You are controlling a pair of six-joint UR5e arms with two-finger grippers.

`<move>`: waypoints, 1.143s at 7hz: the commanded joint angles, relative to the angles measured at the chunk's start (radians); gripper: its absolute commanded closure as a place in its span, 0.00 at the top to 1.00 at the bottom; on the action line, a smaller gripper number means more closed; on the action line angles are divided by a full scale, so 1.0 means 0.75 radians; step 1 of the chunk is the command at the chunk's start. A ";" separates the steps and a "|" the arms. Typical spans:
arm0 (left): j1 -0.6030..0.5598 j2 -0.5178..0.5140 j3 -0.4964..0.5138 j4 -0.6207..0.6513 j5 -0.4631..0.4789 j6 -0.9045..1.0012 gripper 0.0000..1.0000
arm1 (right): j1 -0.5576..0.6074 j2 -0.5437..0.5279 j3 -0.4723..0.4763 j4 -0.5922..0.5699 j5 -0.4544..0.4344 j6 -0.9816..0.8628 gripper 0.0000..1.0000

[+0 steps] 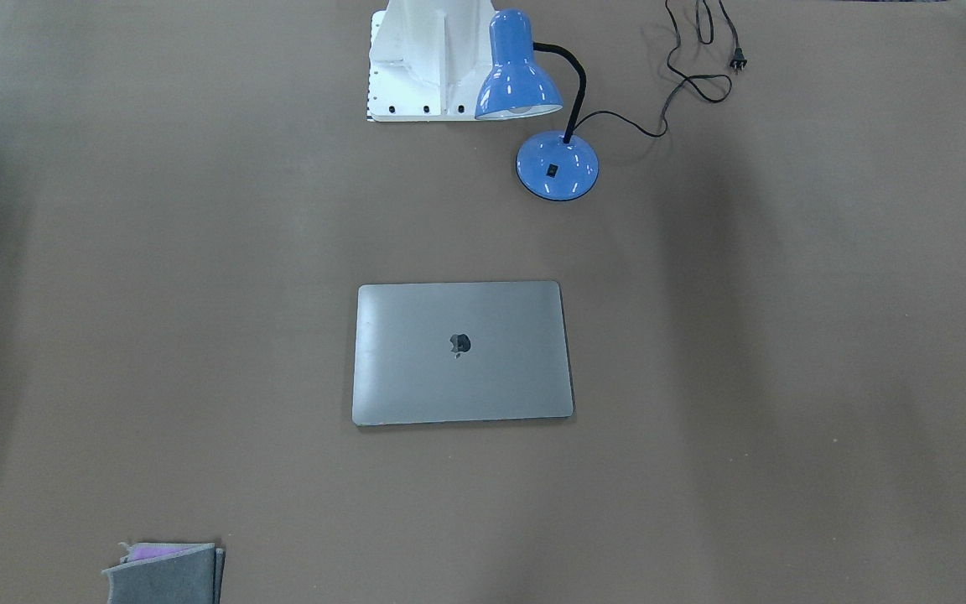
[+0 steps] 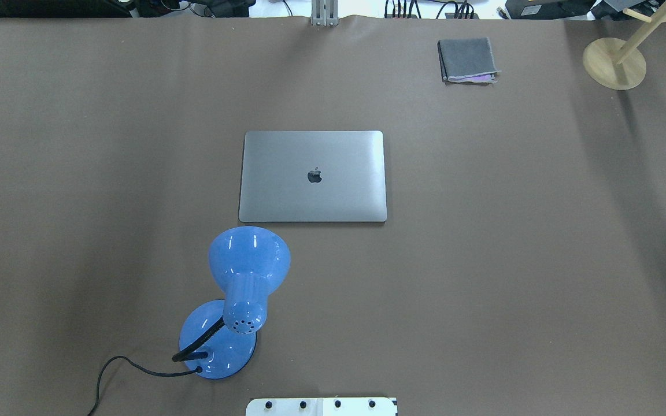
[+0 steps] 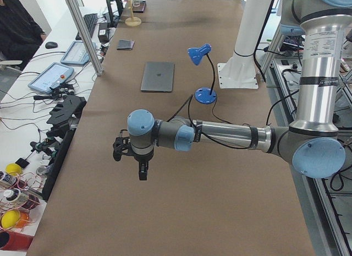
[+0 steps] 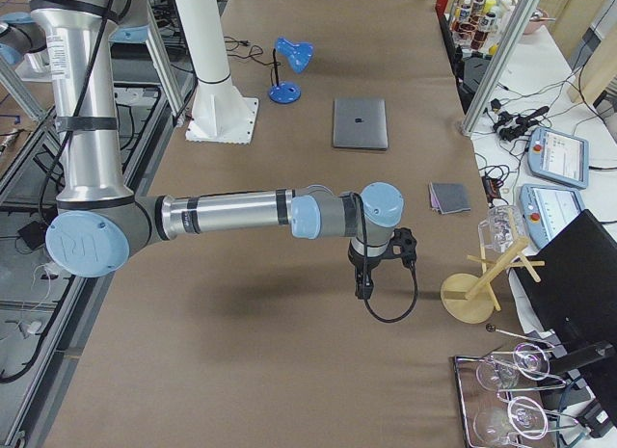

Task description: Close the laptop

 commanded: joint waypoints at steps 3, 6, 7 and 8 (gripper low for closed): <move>-0.037 0.027 0.008 0.014 0.001 0.012 0.98 | 0.000 0.011 -0.011 0.001 -0.002 0.005 1.00; -0.035 0.029 0.010 0.014 0.003 0.008 0.98 | 0.000 0.011 0.001 -0.001 0.000 0.005 1.00; -0.037 0.029 0.010 0.014 0.001 0.008 0.98 | 0.000 0.009 0.005 0.003 0.000 0.005 1.00; -0.035 0.029 0.012 0.014 0.003 0.008 0.98 | 0.000 0.011 0.001 0.003 -0.002 0.005 1.00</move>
